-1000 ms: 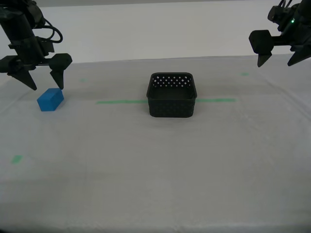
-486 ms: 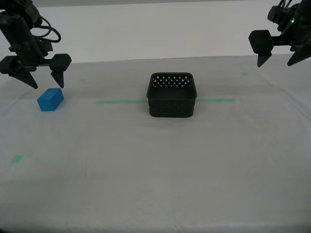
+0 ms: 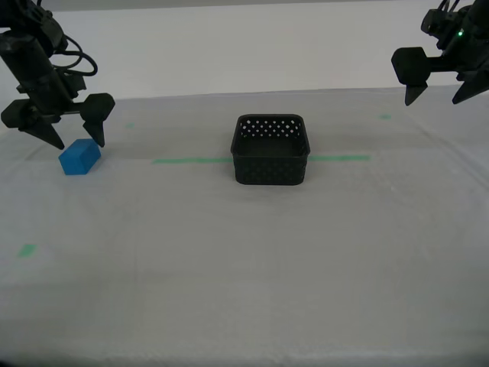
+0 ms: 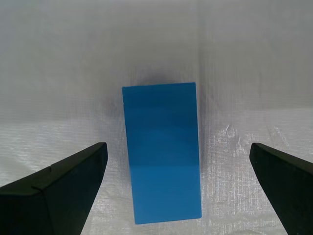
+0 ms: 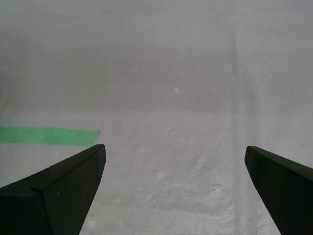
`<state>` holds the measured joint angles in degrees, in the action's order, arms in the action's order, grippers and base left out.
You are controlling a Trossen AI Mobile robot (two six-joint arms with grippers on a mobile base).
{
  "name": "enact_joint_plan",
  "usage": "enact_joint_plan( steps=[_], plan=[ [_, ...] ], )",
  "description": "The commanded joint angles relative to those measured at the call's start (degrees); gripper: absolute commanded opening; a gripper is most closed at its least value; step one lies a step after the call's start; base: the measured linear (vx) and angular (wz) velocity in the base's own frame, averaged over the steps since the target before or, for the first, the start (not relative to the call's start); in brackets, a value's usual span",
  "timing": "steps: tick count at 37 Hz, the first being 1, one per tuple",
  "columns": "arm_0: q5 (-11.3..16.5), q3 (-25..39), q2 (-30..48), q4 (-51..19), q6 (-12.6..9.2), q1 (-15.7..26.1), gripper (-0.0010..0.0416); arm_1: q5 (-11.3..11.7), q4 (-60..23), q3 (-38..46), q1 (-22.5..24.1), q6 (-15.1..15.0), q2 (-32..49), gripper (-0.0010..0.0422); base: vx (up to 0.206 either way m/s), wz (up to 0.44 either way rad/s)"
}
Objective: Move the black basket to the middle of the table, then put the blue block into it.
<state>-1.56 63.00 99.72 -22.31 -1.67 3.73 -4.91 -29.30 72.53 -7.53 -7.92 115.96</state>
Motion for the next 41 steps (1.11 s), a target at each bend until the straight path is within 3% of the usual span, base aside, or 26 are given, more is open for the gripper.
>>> enact_joint_plan(
  steps=[1, 41],
  plan=[
    [0.0, 0.0, 0.0, 0.0, 0.0, 0.1, 0.0398, -0.7, 1.5, -1.5, 0.0, -0.3, 0.0, 0.0401, 0.0, 0.0],
    [0.0, 0.0, 0.0, 0.0, 0.0, 0.1, 0.0399, -1.5, 5.4, -5.3, 0.0, -0.3, 0.0, 0.0395, 0.0, 0.0]
  ],
)
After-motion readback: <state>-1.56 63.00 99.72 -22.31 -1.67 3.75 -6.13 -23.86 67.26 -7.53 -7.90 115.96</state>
